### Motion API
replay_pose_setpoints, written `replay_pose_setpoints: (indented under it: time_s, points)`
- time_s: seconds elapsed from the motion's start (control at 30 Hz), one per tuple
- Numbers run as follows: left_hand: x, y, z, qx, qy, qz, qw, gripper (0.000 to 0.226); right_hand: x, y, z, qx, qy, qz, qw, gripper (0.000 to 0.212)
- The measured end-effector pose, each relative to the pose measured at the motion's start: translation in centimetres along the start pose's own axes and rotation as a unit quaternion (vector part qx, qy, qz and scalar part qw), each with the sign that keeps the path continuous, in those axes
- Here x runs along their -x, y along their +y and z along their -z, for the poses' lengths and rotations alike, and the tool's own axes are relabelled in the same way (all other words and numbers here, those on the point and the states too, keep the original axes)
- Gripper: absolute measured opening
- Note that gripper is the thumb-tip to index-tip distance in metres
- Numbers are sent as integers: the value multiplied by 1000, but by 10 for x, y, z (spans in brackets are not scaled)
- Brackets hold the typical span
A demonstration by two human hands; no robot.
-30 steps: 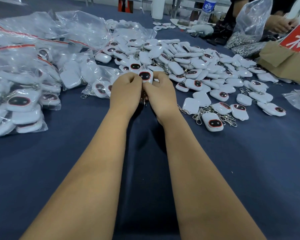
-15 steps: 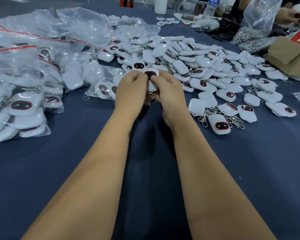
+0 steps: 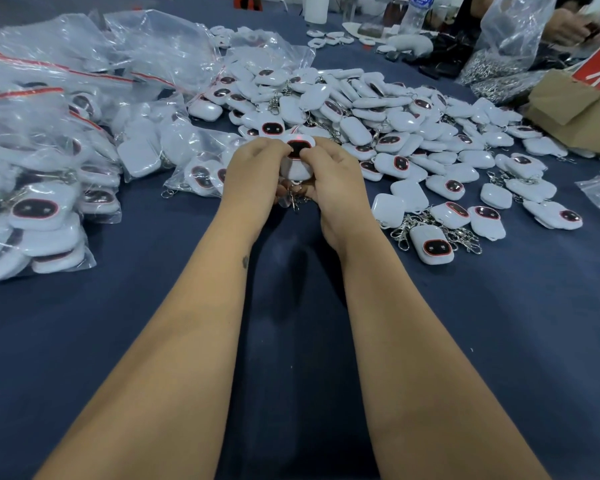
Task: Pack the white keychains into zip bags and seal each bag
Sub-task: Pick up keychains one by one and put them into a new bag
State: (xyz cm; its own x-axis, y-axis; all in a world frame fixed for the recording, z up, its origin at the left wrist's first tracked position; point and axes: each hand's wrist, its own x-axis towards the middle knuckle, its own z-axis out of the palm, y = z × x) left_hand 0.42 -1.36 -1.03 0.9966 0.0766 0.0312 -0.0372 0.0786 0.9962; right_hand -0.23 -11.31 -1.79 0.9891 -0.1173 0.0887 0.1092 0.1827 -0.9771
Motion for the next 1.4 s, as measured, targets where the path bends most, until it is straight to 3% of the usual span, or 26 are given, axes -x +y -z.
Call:
replay_pose_setpoints:
  time_s: [0.23, 0.6, 0.8, 0.87, 0.93, 1.0, 1.13, 1.23, 1.3, 1.33, 1.4]
  points:
    - [-2, -8, -3, -48, -5, -44, 998, 17, -1, -1, -2, -7, 27, -6, 1000, 40]
    - [0, -10, -5, -134, 28, -112, 984, 10, 2, -7, -1, -29, 21, -19, 999, 26]
    - [1, -5, -6, -39, 43, -75, 995, 21, 0, -4, -8, -2, 85, -4, 996, 12]
    - [0, -5, -4, -68, 76, -101, 990, 12, -1, -7, -8, -45, 115, 6, 992, 12]
    - [-1, -7, -2, -110, 111, -118, 981, 23, -2, -12, -4, -117, 130, 11, 984, 13]
    - [-2, -9, -1, -126, 122, -116, 978, 34, -2, -15, -2, -202, 120, 15, 972, 11]
    - [-5, -8, -1, -153, 115, -103, 976, 29, 1, -17, -5, -257, 82, 19, 963, 11]
    - [-4, -6, 1, -130, 132, -110, 976, 23, 1, -15, -10, -160, 83, 16, 984, 10]
    - [-1, -2, 0, -115, 145, -129, 974, 18, 2, -10, -13, 5, 97, 48, 994, 9]
    - [0, -1, -1, -111, 148, -141, 973, 17, 2, -5, -14, 130, 107, 73, 983, 12]
    - [3, 2, -2, -105, 156, -169, 967, 19, 0, 3, -14, 350, 132, 112, 921, 21]
